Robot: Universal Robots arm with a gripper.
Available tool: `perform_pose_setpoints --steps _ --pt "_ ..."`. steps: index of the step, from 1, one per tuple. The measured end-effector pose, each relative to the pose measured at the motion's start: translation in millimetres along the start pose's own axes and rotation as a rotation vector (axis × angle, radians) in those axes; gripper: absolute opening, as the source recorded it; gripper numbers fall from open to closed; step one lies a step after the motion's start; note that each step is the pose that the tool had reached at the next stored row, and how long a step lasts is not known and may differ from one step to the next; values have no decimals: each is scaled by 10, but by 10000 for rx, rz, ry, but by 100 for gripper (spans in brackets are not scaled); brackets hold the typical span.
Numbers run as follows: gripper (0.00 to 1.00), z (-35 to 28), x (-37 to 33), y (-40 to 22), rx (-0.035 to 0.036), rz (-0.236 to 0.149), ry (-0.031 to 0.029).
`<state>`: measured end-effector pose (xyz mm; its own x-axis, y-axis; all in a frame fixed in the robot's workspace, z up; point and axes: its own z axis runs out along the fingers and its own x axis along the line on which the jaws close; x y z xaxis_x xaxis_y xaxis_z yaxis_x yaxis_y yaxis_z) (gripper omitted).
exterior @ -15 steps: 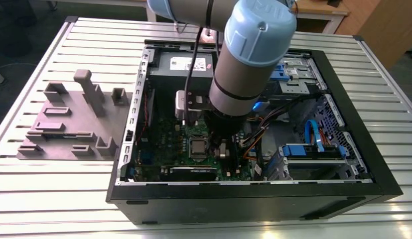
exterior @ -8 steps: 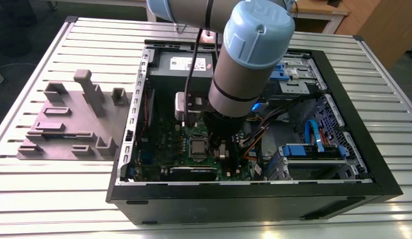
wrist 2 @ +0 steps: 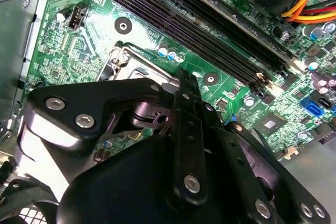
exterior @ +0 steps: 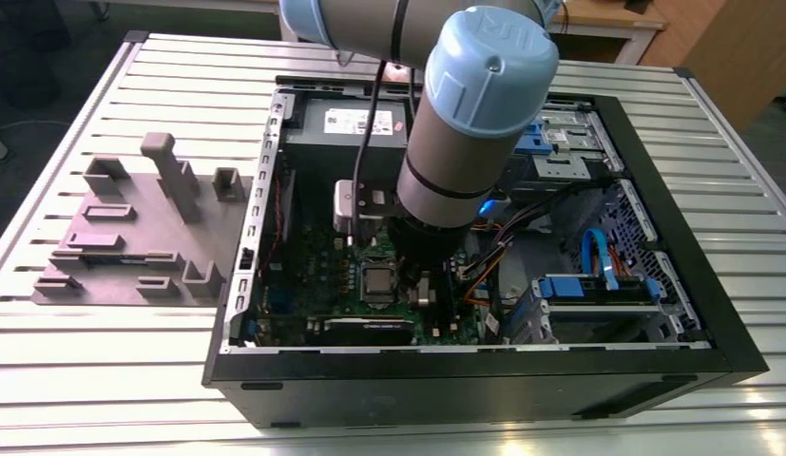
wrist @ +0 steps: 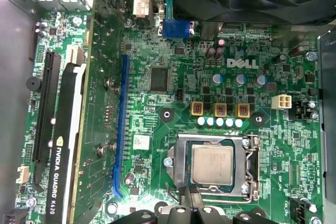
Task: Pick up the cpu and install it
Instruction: 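Install the first cpu locking lever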
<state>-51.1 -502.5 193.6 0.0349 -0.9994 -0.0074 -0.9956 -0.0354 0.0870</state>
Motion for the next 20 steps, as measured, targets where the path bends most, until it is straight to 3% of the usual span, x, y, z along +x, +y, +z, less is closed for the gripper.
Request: perform_pose_setpoints --steps 20 --pt "10 26 1 -26 0 -34 1"
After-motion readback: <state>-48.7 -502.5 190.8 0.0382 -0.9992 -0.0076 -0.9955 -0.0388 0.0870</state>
